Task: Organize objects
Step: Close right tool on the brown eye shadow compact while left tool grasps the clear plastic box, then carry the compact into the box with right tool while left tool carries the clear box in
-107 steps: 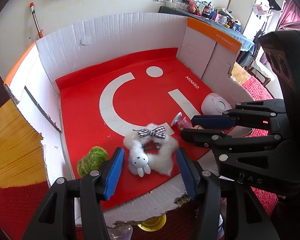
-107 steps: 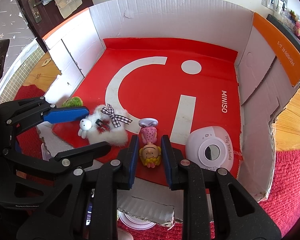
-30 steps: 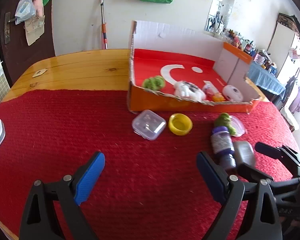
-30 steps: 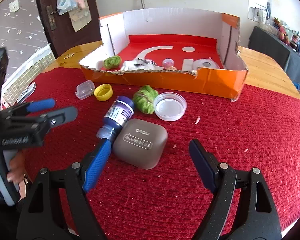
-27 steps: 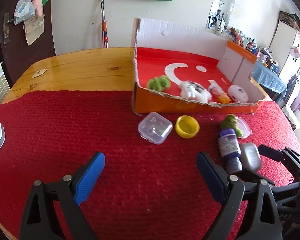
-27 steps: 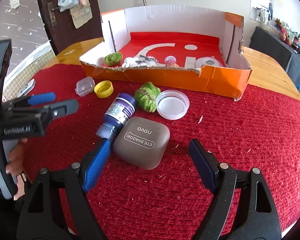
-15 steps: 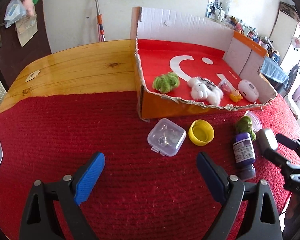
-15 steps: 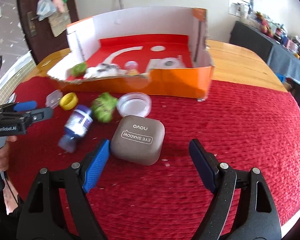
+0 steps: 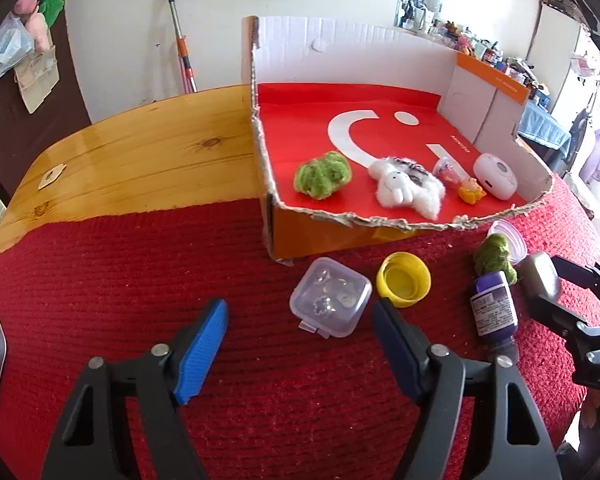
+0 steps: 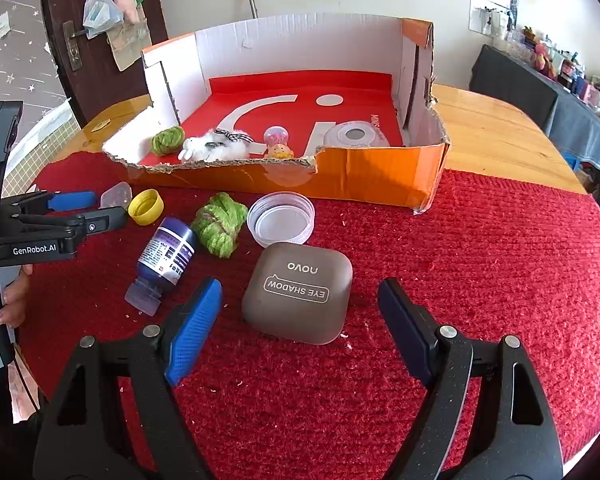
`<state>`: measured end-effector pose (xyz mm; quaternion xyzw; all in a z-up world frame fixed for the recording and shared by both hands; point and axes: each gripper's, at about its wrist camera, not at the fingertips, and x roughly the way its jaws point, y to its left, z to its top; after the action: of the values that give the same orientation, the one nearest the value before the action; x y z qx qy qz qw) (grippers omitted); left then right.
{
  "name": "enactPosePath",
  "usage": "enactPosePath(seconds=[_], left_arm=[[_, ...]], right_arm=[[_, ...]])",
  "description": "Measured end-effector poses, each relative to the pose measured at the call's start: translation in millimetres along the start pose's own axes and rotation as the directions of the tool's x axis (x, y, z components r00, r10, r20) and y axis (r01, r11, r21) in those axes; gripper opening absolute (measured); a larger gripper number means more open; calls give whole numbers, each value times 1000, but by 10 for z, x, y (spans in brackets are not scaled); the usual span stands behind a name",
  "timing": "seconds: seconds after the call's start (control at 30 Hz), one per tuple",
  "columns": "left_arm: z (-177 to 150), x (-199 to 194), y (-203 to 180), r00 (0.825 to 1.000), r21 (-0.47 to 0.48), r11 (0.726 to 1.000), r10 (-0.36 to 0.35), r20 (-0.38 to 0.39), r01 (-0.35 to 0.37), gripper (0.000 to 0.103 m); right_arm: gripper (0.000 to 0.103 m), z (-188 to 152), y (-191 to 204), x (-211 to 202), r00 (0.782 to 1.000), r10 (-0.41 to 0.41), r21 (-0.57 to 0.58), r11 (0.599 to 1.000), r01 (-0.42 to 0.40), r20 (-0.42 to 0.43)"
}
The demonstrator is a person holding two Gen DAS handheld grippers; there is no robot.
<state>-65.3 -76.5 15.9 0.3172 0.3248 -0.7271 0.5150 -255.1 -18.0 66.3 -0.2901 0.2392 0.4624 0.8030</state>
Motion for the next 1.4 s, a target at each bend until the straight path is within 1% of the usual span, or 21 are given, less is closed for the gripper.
enactPosePath(seconds=[0.1,0.13,0.17,0.2,0.23,0.27,0.53,0.73,1.1,1.4], left_arm=[[5,2,-23,1000,14,1000,-8,8,8,67],[6,2,-33,1000,19,1000,-8,12,8,61],[6,-1,-44,1000,24,1000,-16,16,15,53],[8,-3,-53,1000,27,999,-21,20,20,42],[8,-10,-60,999,30,999,-29,22,28,40],[8,-17,-61,999,29,999,-38,23,38,40],[-17,-168,-117,997,37,997,-63,45,61,40],[-23,-355,-217,993,62,995,-80,81,75,40],[-37,-474,-291,991,73,993,-95,96,88,39],[32,-606,-343,986,83,991,-113,124,103,39]], right_arm=[[80,-12,11,17,1000,1,-6,1000,-1,-1],[77,-16,17,22,1000,1,-9,1000,-1,0],[73,-21,27,28,1000,0,-16,1000,0,2],[60,-26,45,34,1000,-7,-27,1000,7,4],[54,-32,62,31,1000,-15,-40,999,16,11],[54,-36,75,27,1000,-22,-51,998,23,15],[53,-25,87,-66,999,28,-68,997,-26,31],[54,30,126,-190,997,44,-94,995,-37,68],[54,58,147,-204,995,64,-119,991,-54,76],[54,161,165,-276,990,82,-148,987,-65,111]])
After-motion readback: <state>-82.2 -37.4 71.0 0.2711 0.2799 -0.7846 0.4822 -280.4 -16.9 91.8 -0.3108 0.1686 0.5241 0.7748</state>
